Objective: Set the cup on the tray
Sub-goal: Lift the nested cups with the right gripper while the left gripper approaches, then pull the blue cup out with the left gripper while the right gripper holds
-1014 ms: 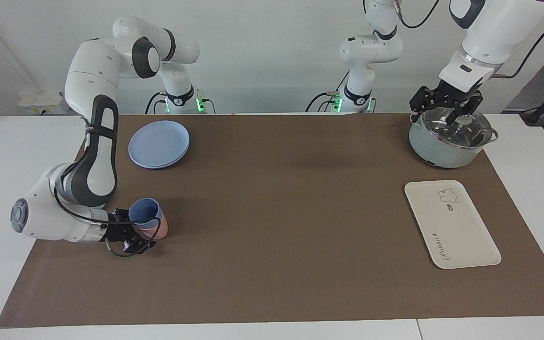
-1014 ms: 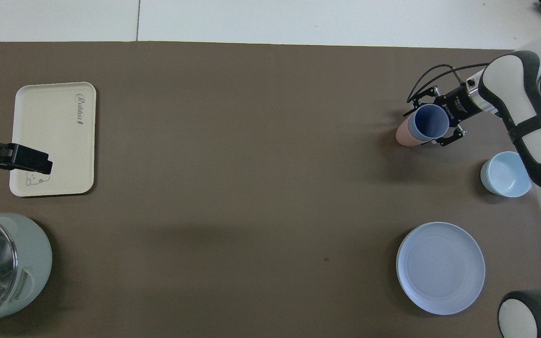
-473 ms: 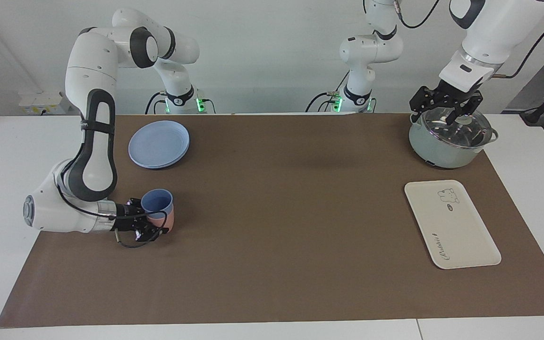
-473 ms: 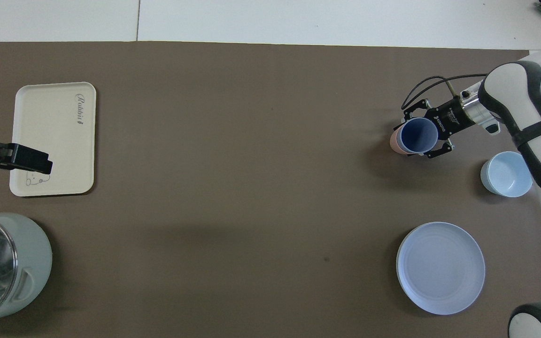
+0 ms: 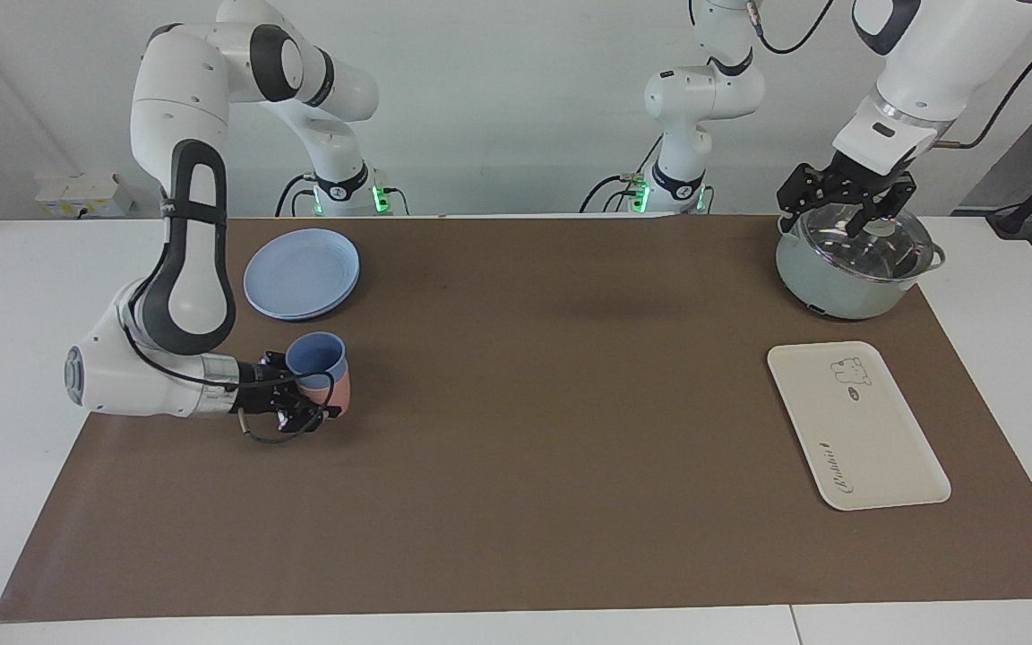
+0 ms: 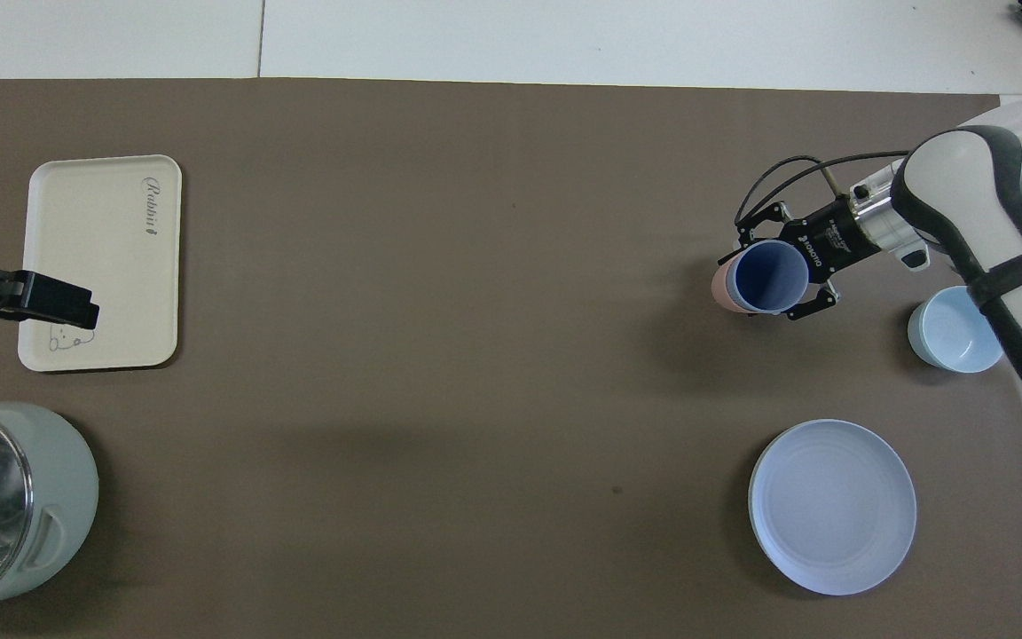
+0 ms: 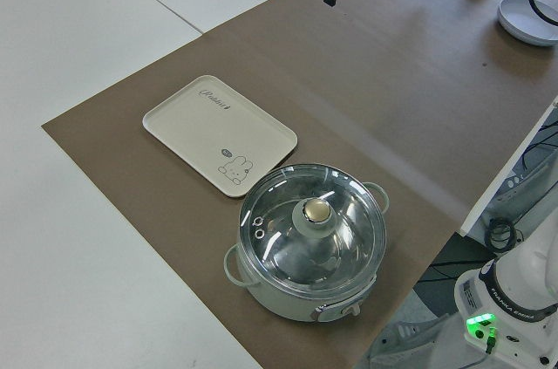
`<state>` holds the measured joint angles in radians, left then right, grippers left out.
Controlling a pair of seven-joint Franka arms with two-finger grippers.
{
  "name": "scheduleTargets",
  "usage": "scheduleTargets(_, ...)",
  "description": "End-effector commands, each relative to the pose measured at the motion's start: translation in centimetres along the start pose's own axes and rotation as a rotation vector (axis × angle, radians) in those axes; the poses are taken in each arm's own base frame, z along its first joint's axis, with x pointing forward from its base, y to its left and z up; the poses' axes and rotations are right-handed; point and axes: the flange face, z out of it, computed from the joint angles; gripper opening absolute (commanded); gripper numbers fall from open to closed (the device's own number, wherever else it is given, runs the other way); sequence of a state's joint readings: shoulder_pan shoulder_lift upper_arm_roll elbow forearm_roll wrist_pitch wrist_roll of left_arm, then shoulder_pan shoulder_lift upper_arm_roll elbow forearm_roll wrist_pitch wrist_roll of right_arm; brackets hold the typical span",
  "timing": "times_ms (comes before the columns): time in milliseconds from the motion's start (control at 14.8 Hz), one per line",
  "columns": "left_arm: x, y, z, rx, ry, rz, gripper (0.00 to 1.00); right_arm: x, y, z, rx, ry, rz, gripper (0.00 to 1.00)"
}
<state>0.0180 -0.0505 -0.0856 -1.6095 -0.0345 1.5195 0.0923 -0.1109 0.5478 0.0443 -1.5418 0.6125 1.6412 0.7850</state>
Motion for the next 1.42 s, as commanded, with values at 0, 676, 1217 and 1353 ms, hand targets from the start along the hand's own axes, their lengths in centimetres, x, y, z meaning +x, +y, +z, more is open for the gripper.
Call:
scheduleTargets(0, -0.5, 0.0, -0.1, -0.009, -0.003, -0.012, 1.0, -5.4, 0.2, 1.3, -0.001, 0.004, 0.021, 0.0)
scheduleTargets(676, -0.4, 0.8, 0.0, -0.008, 0.0, -0.006, 1.0, -21.8, -4.8, 4.4, 0.053, 0.079, 0.178, 0.0)
scheduleTargets(1217, 0.2, 18.4, 1.6, -0.172, 0.244, -0.373, 1.0, -27.8, -6.6, 6.5, 0.121, 0.051, 0.307, 0.0)
scheduleTargets(1353, 0.1, 21.8, 1.0, -0.246, 0.297, -0.467, 1.0, -29.0, -6.8, 7.7, 0.108, 0.058, 0.311, 0.0)
